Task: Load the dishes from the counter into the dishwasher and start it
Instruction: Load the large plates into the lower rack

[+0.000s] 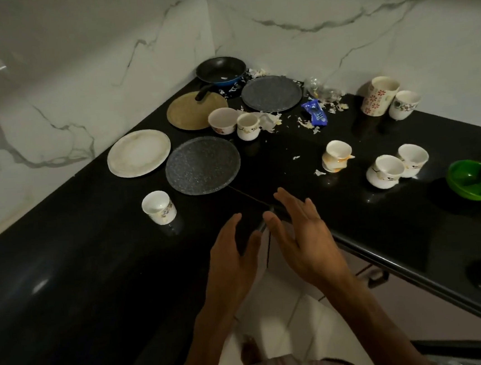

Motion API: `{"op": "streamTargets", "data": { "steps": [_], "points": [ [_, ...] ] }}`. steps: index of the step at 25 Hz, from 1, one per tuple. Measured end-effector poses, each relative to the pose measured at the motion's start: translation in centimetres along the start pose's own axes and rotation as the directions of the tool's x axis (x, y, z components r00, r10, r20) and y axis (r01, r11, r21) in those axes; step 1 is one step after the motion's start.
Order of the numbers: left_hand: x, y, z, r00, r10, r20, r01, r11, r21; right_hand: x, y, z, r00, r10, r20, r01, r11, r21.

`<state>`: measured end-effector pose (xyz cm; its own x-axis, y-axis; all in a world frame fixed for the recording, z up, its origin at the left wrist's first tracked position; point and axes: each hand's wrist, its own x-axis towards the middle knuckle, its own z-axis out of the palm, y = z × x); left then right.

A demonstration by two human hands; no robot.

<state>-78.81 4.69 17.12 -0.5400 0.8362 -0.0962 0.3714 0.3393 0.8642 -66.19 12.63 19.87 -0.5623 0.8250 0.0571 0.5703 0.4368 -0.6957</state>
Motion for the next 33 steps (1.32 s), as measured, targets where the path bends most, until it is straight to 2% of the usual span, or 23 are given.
{"op": "streamTargets", "data": {
  "steps": [6, 10, 14, 16, 18, 20, 22, 29, 33],
  "points": [
    [3.7, -1.5, -0.3, 0.999, -0.039, -0.012, 0.039, 0.999, 0.023, 4.2, -0.7, 1.3, 0.995, 0.019, 0.094, -0.018, 1.000, -0.013],
    [6.8, -1.8, 0.4, 0.994, -0.087, -0.059, 0.088, 0.996, 0.011, 7.8, 0.8, 1.4, 0.993, -0.065, 0.095, 0.064, 0.998, 0.010],
    [9.4, -2.1, 1.2, 0.966, -0.219, -0.141, 0.207, 0.974, -0.091, 12.3, 3.1, 2.4, 0.982, -0.076, 0.174, 0.072, 0.997, 0.028],
    [11.1, -2.2, 1.6, 0.918, -0.366, -0.156, 0.325, 0.916, -0.235, 15.2, 4.2, 3.6, 0.976, -0.031, 0.213, 0.011, 0.995, 0.096],
    [12.7, -2.9, 2.1, 0.845, -0.515, -0.143, 0.416, 0.802, -0.428, 18.1, 5.4, 4.9, 0.972, 0.080, 0.222, -0.124, 0.974, 0.191],
    [13.7, -3.4, 2.4, 0.769, -0.626, -0.129, 0.458, 0.680, -0.573, 20.7, 6.1, 6.1, 0.946, 0.204, 0.252, -0.269, 0.928, 0.259],
    [14.4, -3.4, 2.4, 0.721, -0.683, -0.117, 0.462, 0.599, -0.655, 22.7, 6.7, 7.1, 0.917, 0.283, 0.280, -0.355, 0.900, 0.252],
    [17.5, -3.5, 1.2, 0.680, -0.723, -0.122, 0.409, 0.513, -0.755, 28.5, 6.8, 11.0, 0.908, 0.342, 0.241, -0.366, 0.929, 0.061],
    [18.7, -4.0, 0.1, 0.670, -0.738, -0.074, 0.363, 0.413, -0.835, 29.6, 6.7, 11.7, 0.894, 0.397, 0.208, -0.406, 0.914, 0.001]
  ]
}}
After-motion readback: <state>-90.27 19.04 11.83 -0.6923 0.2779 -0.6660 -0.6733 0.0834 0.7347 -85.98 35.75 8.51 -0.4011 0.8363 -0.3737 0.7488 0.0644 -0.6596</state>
